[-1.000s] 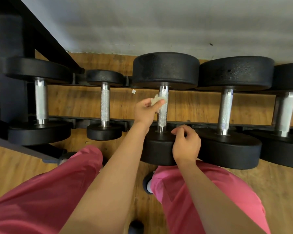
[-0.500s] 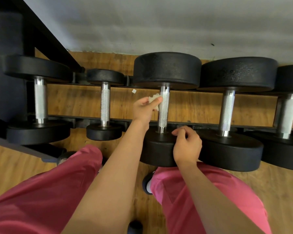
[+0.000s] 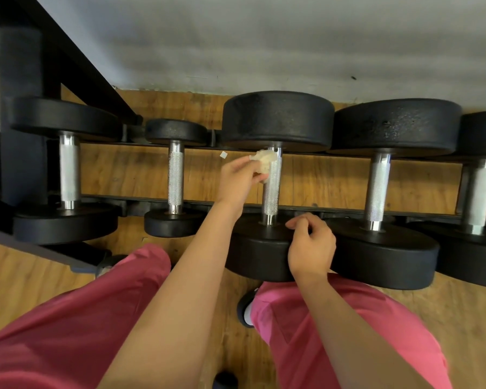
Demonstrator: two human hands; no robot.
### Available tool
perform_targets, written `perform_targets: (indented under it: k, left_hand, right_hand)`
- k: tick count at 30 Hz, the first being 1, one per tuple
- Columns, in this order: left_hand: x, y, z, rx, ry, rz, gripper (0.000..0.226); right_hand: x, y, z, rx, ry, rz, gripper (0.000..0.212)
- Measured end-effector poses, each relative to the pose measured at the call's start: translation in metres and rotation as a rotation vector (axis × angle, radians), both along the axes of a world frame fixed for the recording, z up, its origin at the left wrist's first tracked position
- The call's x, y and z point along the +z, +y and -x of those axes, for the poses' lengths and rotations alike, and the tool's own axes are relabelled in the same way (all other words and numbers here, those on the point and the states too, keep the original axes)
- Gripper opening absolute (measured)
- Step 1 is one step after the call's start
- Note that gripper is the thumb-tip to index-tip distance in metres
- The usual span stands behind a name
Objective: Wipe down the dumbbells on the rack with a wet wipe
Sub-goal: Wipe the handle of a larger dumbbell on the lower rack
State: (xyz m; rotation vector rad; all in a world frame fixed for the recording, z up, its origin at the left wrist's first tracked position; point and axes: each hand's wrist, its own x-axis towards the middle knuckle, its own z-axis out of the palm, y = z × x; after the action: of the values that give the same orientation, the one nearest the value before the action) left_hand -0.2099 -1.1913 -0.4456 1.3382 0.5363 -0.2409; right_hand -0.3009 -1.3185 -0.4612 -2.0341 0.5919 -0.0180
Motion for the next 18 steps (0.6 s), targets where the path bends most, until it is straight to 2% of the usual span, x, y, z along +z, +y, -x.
perform_targets:
  k: [6, 10, 13, 16, 18]
  left_hand:
    - [0.0, -0.003, -0.004, -0.02, -0.049, -0.063, 0.02]
    - [-0.002, -0.011, -0.01, 0.045, -0.035, -0.134, 0.02]
    - [-0.001, -0.023, -0.016, 0.061, -0.013, -0.194, 0.029]
    - [-0.001, -0.033, -0.018, 0.088, 0.017, -0.235, 0.019]
    - [-0.005, -0.035, -0.016, 0.114, -0.027, -0.303, 0.016]
  right_hand:
    - [-0.001, 0.0, 0.0, -0.001, -0.007, 0.011, 0.027]
    - [-0.002, 0.001, 0.0, 0.006, 0.001, 0.016, 0.027]
    - [-0.002, 0.001, 0.0, 0.003, -0.004, 0.019, 0.028]
    - [-0.002, 0.001, 0.001, -0.002, 0.001, 0.02, 0.027]
    - [-0.002, 0.001, 0.001, -0.003, 0.002, 0.022, 0.027]
